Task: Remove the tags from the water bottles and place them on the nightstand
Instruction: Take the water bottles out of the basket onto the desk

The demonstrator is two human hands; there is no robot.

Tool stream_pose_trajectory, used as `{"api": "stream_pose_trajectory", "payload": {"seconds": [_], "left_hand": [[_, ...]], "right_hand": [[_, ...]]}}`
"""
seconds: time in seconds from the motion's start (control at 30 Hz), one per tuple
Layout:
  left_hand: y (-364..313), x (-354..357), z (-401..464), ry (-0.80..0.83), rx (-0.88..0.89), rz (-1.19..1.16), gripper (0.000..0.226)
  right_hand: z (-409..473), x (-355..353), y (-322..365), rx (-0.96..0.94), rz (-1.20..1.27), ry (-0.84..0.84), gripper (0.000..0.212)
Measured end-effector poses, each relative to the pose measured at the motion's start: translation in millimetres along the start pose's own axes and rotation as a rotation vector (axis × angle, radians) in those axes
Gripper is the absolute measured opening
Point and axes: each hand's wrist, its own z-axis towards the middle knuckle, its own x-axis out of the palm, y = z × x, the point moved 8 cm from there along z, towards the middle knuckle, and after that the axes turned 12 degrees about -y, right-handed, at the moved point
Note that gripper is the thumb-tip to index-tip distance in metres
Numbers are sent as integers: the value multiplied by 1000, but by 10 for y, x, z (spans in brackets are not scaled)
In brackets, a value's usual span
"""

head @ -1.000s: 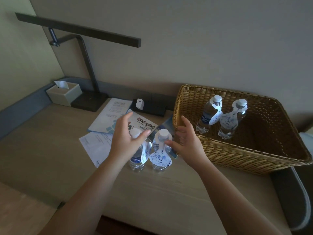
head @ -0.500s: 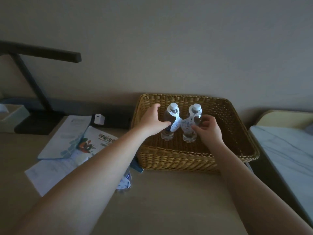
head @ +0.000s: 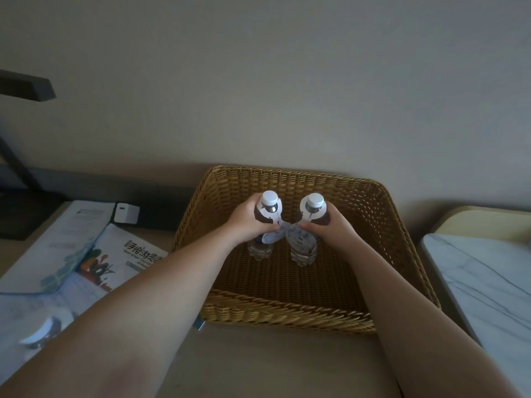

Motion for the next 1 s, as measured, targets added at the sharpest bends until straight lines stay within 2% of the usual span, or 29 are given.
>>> {"api": "stream_pose_trajectory", "payload": {"seconds": [0.23, 0.43, 0.6, 0.83, 1.0], "left_hand": [[-71, -55, -126, -150, 56, 55, 63], [-198, -220, -302, -226, 44, 45, 68], [-584, -540, -559, -294, 91, -20, 67], [-1389, -1220, -1031, -320, 259, 16, 62], [-1674, -1595, -1494, -312, 329, 23, 62]], "right_hand": [[-48, -41, 61, -91, -127, -175, 68], [-251, -268, 217, -146, -70, -256, 57], [-561, -521, 612, -230, -8, -308, 51], [-1087, -819, 1352, -337, 113, -305, 46], [-1625, -960, 1720, -396, 139, -283, 44]]}}
